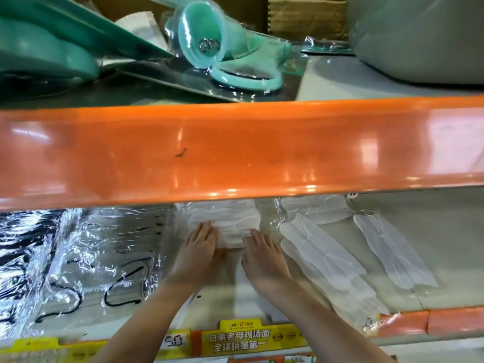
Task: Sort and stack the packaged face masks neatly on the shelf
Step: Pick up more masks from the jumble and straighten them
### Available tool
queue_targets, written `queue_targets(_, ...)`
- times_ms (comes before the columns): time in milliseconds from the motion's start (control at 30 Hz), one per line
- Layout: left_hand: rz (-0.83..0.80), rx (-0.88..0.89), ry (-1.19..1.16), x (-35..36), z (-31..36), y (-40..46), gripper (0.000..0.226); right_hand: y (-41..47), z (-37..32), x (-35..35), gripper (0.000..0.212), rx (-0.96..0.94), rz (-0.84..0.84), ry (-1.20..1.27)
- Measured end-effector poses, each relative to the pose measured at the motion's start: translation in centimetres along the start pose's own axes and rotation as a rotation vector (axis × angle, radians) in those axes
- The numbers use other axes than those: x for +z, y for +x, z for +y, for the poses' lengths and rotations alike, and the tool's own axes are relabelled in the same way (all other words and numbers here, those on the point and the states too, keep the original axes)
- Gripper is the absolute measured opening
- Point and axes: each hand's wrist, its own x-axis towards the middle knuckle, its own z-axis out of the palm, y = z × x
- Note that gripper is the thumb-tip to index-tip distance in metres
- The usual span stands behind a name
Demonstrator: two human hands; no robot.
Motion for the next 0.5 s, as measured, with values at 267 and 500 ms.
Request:
queue_targets(267,0.009,-0.04,-0.055,-1.5,4.4,-0.9,0.054,-0.6,1.3,-1.5,0.046,-0.055,0.028,0.087)
queue_targets(500,0.109,0.144,-0.247,-1.7,11.1,-1.2,0.039,-3.3,5.8,-3.6,0.042,0.089,0.15,0.099)
